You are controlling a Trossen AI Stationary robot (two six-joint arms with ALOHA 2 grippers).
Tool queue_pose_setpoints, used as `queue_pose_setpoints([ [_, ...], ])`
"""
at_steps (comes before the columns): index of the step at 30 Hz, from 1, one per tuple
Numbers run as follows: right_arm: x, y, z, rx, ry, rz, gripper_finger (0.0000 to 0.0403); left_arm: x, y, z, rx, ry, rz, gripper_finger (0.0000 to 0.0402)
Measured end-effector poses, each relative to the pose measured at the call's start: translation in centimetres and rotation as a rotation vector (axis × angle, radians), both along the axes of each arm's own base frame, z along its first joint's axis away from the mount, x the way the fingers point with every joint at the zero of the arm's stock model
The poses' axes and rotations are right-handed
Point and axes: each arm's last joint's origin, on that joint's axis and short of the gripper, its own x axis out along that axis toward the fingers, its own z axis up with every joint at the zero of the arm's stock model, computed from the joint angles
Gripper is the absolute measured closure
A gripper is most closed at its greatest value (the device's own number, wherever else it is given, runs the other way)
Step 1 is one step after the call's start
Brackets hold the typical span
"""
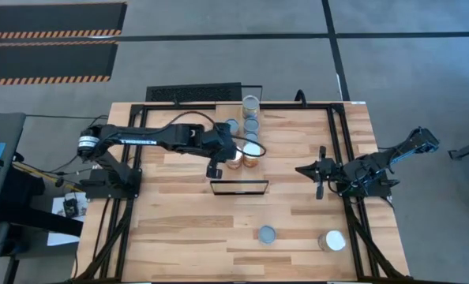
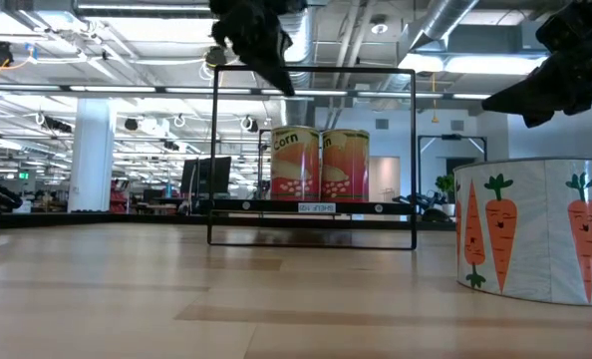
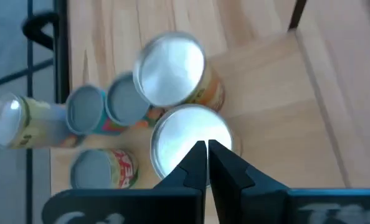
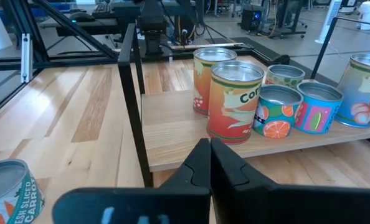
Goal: Pick and place cans onto a shelf
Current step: Put the peaches can on the shelf
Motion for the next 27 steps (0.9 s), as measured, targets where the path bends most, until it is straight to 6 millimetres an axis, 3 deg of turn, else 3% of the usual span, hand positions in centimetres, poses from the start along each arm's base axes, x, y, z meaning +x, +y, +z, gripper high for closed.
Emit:
queue_pose_setpoints([
  [3,0.1,0.1,-0.1,-0.007,0.016,0.000,0.0391,-1.3,-0.2,1.0,-0.012,-0.125,0.008,0.0398],
  [8,0.5,0.2,-0.6,-0.015,0.055,-0.005,0.0391,-4.4,-0.5,0.3,-0.069,-0.320,0.014,0.0400],
  [21,1.7,1.0,-0.3,0.032,0.030,0.077,0.0392,-13.8,-1.1,-6.1,-0.182,-0.779,0.076,0.0400],
  [27,2.5,1.6,2.1,0.043,0.092,0.116,0.0398,-16.3,-1.3,-8.2,-0.211,-0.856,0.087,0.0400],
])
